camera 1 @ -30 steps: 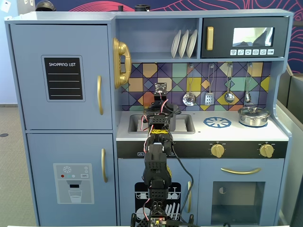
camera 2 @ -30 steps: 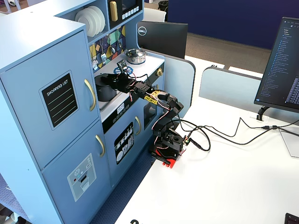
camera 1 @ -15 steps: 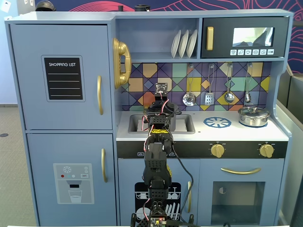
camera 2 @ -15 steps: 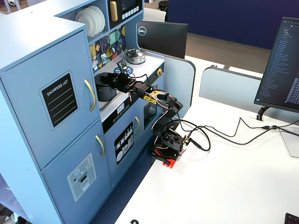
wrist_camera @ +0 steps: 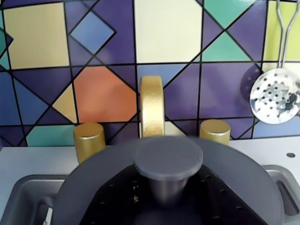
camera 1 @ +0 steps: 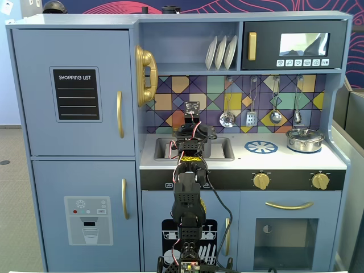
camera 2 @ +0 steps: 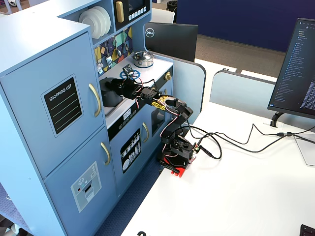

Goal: Pick up the lid from the counter and put it on the gray recipient

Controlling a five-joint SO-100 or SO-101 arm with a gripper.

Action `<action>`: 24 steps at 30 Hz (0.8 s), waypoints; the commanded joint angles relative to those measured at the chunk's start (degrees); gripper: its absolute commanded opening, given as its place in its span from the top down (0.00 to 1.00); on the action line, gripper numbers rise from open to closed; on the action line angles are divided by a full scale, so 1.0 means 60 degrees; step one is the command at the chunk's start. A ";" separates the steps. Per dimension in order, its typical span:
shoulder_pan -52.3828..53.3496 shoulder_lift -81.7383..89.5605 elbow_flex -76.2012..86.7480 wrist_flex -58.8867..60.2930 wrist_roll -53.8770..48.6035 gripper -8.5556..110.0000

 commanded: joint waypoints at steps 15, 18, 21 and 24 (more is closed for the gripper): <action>0.0718 0.0835 -0.0059 0.0176 0.0103 0.68; 0.0820 0.1055 -0.0044 0.0278 0.0132 0.68; 0.0571 0.1743 -0.0059 0.1025 0.0586 0.69; -0.0073 0.3062 -0.0059 0.2681 0.0776 0.70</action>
